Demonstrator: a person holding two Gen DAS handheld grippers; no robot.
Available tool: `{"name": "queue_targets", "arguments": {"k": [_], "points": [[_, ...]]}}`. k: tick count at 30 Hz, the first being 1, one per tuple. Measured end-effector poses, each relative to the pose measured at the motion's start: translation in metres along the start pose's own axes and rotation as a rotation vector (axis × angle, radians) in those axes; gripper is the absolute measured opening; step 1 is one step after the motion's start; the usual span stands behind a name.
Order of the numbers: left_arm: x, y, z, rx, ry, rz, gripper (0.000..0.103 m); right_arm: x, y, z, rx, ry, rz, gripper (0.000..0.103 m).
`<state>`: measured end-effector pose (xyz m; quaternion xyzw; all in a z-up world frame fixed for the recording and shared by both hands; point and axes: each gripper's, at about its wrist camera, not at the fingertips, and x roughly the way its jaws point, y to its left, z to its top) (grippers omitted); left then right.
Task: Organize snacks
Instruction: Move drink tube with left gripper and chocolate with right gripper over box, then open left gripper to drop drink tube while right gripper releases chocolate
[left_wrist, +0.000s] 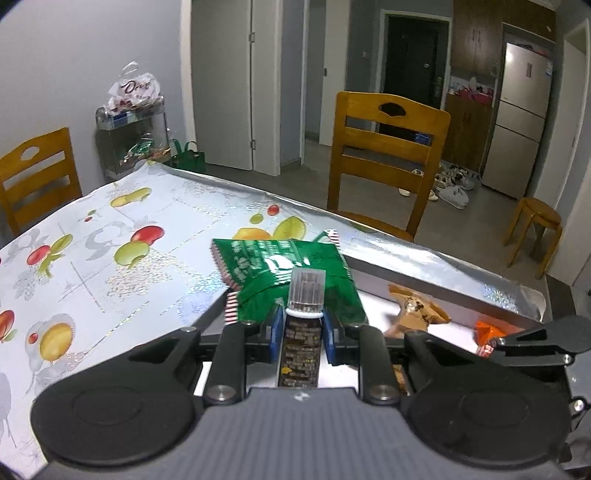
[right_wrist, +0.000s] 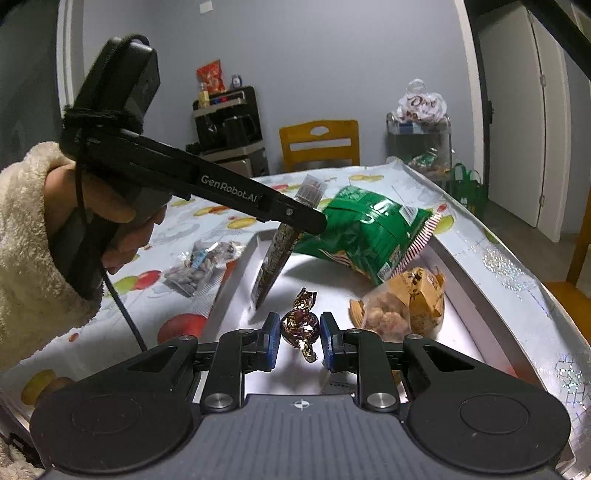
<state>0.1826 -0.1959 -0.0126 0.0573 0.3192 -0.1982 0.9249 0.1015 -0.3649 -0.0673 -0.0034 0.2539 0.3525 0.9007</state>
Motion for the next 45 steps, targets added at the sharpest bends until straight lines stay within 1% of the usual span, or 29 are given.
{"name": "queue_targets", "arguments": {"k": [7,10,13,16,17,18,20,23,25,27,31,34,36,38,39,40,41,42,43,44,45], "points": [[0.016,-0.01,-0.004,0.044,0.018,-0.001,0.02,0.001,0.0,0.0,0.002,0.012,-0.005,0.025],[0.021,-0.013,-0.006,0.049,0.03,-0.002,0.021,0.001,0.0,0.0,0.003,0.012,-0.005,0.025],[0.023,-0.012,-0.008,0.044,0.041,-0.009,0.024,0.002,0.001,-0.001,-0.001,0.017,-0.008,0.025],[0.022,-0.011,-0.011,0.039,0.041,-0.007,0.03,0.004,0.002,0.0,-0.007,0.026,-0.012,0.025],[0.021,-0.011,-0.013,0.039,0.039,-0.003,0.035,0.005,0.003,0.001,-0.012,0.028,-0.015,0.025],[0.02,-0.01,-0.014,0.038,0.035,0.003,0.043,0.006,0.004,0.001,-0.02,0.031,-0.018,0.025],[0.015,-0.009,-0.017,0.033,0.02,0.013,0.052,0.006,0.006,0.002,-0.034,0.033,-0.02,0.025],[0.006,-0.006,-0.019,0.024,-0.002,0.024,0.053,0.006,0.009,0.004,-0.052,0.033,-0.023,0.026],[0.001,-0.003,-0.019,0.018,-0.013,0.032,0.058,0.008,0.012,0.006,-0.058,0.036,-0.028,0.026],[-0.005,-0.002,-0.021,0.012,-0.021,0.036,0.068,0.01,0.015,0.007,-0.065,0.043,-0.032,0.026],[-0.013,0.002,-0.025,0.006,-0.028,0.039,0.07,0.013,0.019,0.007,-0.054,0.041,-0.044,0.026],[-0.02,0.005,-0.029,0.004,-0.035,0.043,0.074,0.013,0.019,0.009,-0.032,0.035,-0.054,0.026],[-0.025,0.009,-0.031,-0.001,-0.042,0.048,0.077,0.013,0.02,0.011,-0.02,0.033,-0.06,0.03],[-0.029,0.012,-0.032,-0.005,-0.048,0.051,0.078,0.012,0.022,0.012,-0.011,0.026,-0.066,0.044],[-0.032,0.014,-0.033,-0.008,-0.051,0.052,0.08,0.01,0.023,0.011,-0.009,0.022,-0.067,0.048],[-0.034,0.015,-0.035,-0.009,-0.053,0.054,0.08,0.009,0.023,0.012,-0.005,0.019,-0.069,0.056],[-0.038,0.016,-0.036,-0.011,-0.057,0.057,0.081,0.008,0.025,0.013,0.004,0.012,-0.071,0.068],[-0.04,0.018,-0.037,-0.014,-0.062,0.06,0.083,0.006,0.025,0.013,0.014,0.002,-0.072,0.074],[-0.043,0.019,-0.038,-0.018,-0.067,0.062,0.084,0.004,0.026,0.014,0.022,-0.011,-0.074,0.083],[-0.046,0.021,-0.039,-0.021,-0.072,0.064,0.085,0.003,0.027,0.015,0.025,-0.018,-0.076,0.086],[-0.048,0.022,-0.04,-0.023,-0.074,0.065,0.086,0.002,0.028,0.016,0.026,-0.02,-0.078,0.087]]}}
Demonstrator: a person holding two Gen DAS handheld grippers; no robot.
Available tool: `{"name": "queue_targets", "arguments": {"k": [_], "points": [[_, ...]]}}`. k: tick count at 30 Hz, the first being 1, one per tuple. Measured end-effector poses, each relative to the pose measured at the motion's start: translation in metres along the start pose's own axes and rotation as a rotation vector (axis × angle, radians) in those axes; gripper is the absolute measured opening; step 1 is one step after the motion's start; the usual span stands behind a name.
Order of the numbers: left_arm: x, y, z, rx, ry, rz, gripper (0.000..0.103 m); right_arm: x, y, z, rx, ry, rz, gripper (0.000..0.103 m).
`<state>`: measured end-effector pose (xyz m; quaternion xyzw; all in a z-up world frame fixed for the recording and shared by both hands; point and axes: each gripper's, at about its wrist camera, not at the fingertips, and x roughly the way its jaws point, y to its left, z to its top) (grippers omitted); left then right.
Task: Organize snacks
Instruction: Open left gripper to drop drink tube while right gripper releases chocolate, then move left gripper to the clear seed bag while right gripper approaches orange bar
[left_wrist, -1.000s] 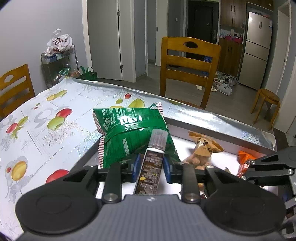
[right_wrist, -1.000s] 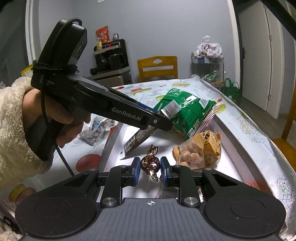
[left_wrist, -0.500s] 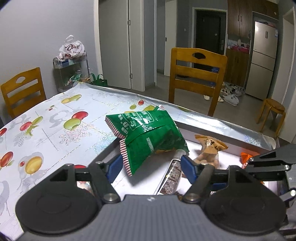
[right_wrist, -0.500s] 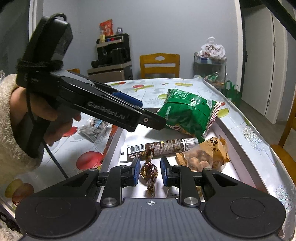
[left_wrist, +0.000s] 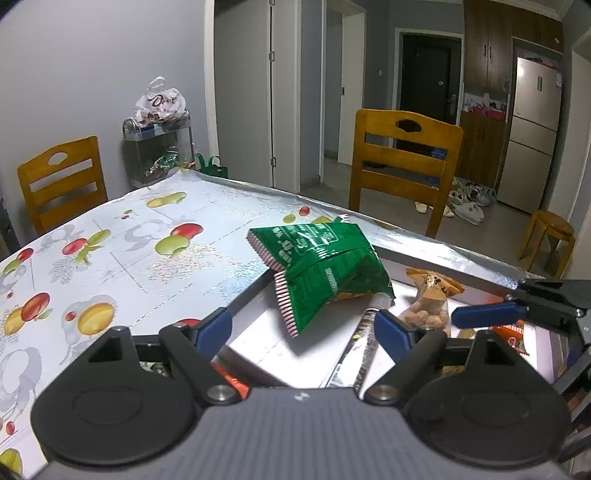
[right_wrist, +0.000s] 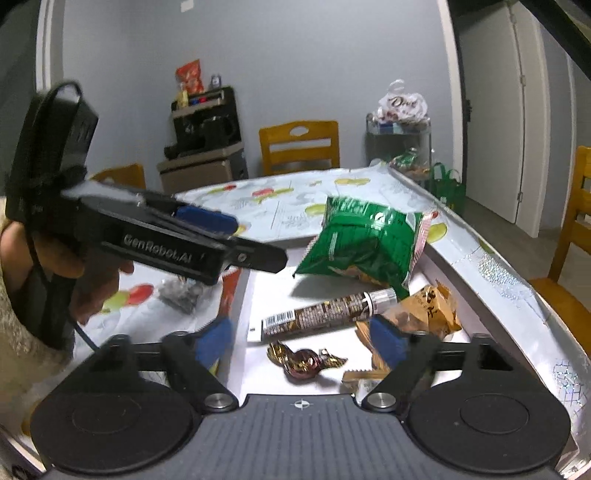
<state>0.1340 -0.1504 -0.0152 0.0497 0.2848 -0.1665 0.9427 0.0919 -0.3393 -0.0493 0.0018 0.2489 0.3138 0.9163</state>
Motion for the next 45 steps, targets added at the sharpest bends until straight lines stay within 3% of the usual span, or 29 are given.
{"name": "queue_targets", "arguments": {"k": [2,14,20,31,36,39,42,45], "points": [[-0.006,0.005,-0.002,-0.002,-0.006,0.003,0.086,-0.001,0.003,0.001,-0.001,0.0,-0.009,0.093],[-0.051,0.062,-0.024,-0.064,-0.035,0.083,0.094,-0.001,0.042,0.003,-0.041,0.019,-0.02,0.103],[-0.072,0.105,-0.033,-0.147,-0.096,0.167,0.1,0.002,0.068,0.007,-0.088,0.019,-0.023,0.103],[-0.072,0.166,-0.076,-0.294,-0.092,0.282,0.101,0.017,0.118,0.015,-0.201,0.029,0.0,0.103],[-0.073,0.171,-0.087,-0.3,-0.092,0.318,0.101,0.038,0.134,0.015,-0.19,0.048,0.014,0.103],[-0.068,0.161,-0.087,-0.286,-0.106,0.269,0.101,0.056,0.136,0.013,-0.154,0.088,0.012,0.102],[-0.061,0.144,-0.086,-0.224,-0.111,0.226,0.101,0.071,0.139,0.011,-0.165,0.134,-0.006,0.095],[-0.055,0.134,-0.086,-0.181,-0.104,0.239,0.101,0.083,0.143,0.012,-0.2,0.154,-0.048,0.087]]}}
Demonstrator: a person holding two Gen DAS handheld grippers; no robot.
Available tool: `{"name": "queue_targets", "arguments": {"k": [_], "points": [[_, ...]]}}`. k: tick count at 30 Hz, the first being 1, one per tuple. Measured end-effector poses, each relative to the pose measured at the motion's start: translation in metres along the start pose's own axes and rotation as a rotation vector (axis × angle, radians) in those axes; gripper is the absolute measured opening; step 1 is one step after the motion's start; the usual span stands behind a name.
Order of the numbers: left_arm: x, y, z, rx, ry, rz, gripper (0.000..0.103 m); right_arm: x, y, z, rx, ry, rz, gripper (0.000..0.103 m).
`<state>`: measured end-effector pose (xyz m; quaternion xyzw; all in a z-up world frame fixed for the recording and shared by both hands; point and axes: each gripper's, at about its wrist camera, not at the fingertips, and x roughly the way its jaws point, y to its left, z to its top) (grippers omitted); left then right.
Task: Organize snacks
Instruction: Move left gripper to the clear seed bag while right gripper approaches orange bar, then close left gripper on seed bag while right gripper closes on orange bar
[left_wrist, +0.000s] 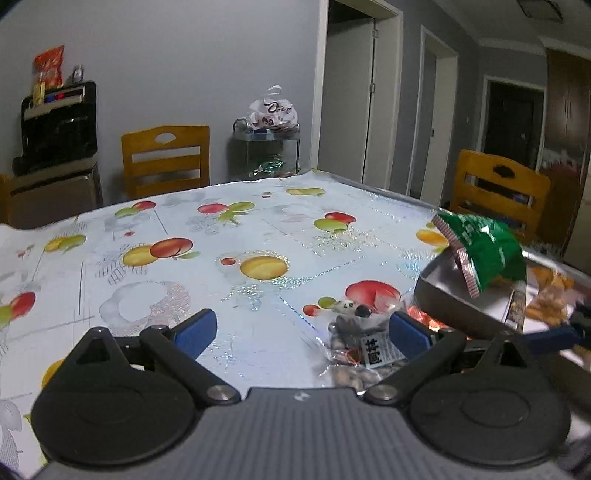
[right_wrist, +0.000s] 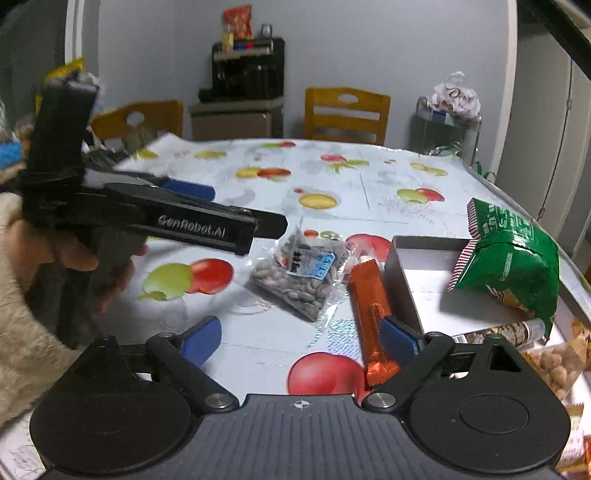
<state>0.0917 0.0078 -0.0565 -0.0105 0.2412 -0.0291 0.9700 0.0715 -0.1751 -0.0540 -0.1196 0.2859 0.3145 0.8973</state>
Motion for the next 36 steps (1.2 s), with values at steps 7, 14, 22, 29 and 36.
{"name": "queue_targets", "arguments": {"k": [7,14,22,29,36], "points": [[0.002,0.009,0.001,-0.063,0.004,-0.007,0.101,0.02,0.0,0.009,-0.036,0.027,-0.085,0.068],[0.0,0.006,-0.001,-0.059,-0.015,-0.054,0.101,0.038,-0.005,0.008,-0.02,0.073,-0.129,0.063],[0.011,-0.003,-0.003,-0.059,0.015,-0.14,0.101,0.036,-0.007,0.003,-0.024,0.076,-0.081,0.059],[0.028,-0.013,-0.004,-0.032,0.069,-0.157,0.101,0.019,-0.004,-0.005,-0.012,0.084,0.015,0.055],[0.044,-0.028,-0.005,-0.001,0.143,-0.193,0.101,0.006,-0.003,-0.015,-0.001,0.093,0.062,0.054]]}}
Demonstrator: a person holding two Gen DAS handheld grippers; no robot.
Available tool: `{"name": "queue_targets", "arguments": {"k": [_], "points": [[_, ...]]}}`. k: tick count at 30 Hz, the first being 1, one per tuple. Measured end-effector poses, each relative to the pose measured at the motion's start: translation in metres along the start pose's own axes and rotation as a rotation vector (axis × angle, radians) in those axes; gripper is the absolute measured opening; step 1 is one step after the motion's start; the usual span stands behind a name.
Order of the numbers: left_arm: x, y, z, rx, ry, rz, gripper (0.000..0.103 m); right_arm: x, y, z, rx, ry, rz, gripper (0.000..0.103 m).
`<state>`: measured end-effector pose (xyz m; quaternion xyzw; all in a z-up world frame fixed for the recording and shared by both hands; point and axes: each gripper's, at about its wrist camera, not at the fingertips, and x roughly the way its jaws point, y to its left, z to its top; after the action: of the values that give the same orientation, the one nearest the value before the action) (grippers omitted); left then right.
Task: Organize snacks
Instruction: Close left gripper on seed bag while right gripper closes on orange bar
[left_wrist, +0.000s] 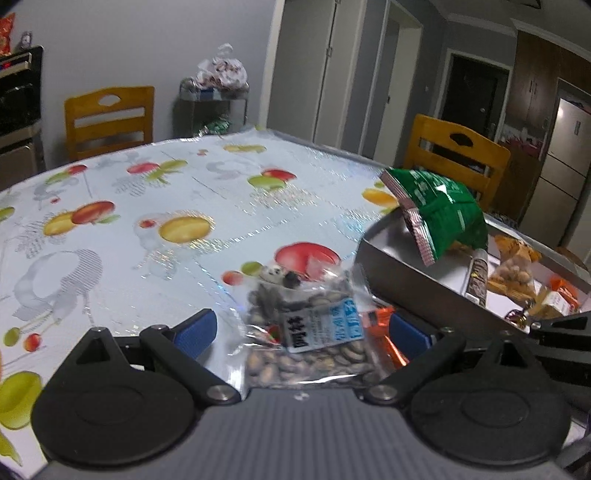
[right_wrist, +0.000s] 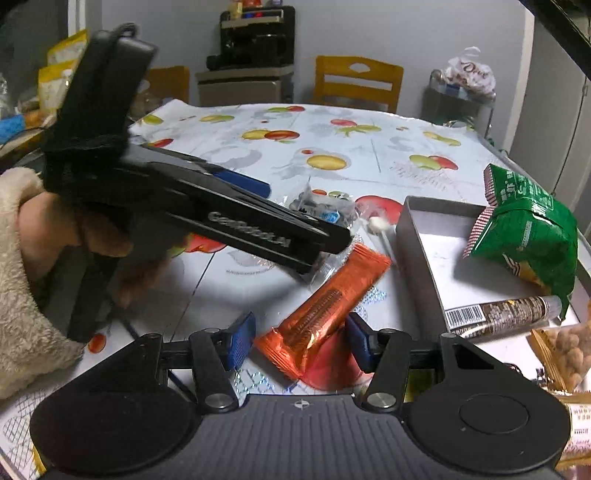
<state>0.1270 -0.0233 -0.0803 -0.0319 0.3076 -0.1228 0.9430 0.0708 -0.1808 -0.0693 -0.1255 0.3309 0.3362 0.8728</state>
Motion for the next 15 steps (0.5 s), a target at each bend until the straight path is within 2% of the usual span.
{"name": "queue_targets", "arguments": {"k": [4,6,8,15], "points": [[0.003,0.0,-0.001,-0.005,0.015,0.02,0.099,0.0,-0.003,0.0,0.028,-0.002,0.001,0.055],[0.003,0.004,-0.002,-0.022,0.031,0.01,0.086,0.0,-0.003,0.0,0.029,-0.004,0.001,0.056],[0.001,0.004,-0.003,-0.009,0.031,0.007,0.08,0.0,-0.003,-0.001,0.028,-0.005,-0.002,0.056],[-0.007,0.012,-0.006,0.047,0.045,-0.044,0.078,0.001,0.0,0.0,0.022,-0.005,-0.011,0.056]]}}
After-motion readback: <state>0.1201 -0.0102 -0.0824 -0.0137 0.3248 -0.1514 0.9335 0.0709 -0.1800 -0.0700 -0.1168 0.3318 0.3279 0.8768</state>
